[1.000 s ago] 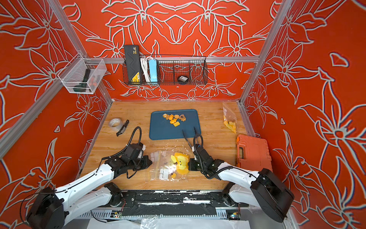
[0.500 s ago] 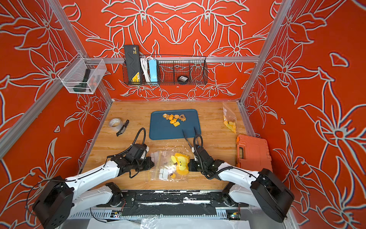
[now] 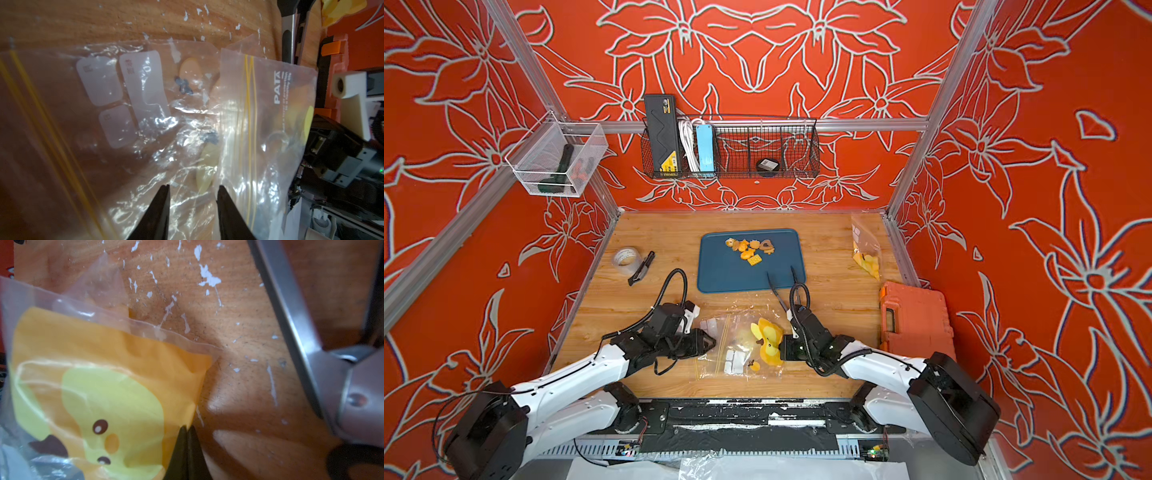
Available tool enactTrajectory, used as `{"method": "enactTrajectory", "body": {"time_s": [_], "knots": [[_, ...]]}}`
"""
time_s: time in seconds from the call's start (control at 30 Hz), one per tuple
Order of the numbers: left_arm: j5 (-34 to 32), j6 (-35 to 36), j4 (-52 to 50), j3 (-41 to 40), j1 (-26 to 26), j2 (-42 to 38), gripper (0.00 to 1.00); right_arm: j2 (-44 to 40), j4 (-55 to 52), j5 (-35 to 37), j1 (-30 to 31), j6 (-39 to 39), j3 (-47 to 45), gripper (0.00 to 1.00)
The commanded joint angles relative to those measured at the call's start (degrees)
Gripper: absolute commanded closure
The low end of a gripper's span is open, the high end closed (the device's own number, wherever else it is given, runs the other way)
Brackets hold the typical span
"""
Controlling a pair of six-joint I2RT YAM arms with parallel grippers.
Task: Put the cookies into a resealable bag to prevent moisture
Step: Pick up the ziploc bag.
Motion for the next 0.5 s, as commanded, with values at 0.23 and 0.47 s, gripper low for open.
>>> {"method": "enactTrajectory", "body": {"time_s": [0.23,0.47], "knots": [[3.6,-5.3,6.4,-2.6,-0.2,-6.9,0.53,1.2,-1.5,1.7,-0.3,-0.7,0.2,1.0],[4.2,-7.8,8.6,-3.6,-0.2,-8.1,0.51,2.4,-1.4,1.4,-0.3,-1.5,1.2,1.0]]}}
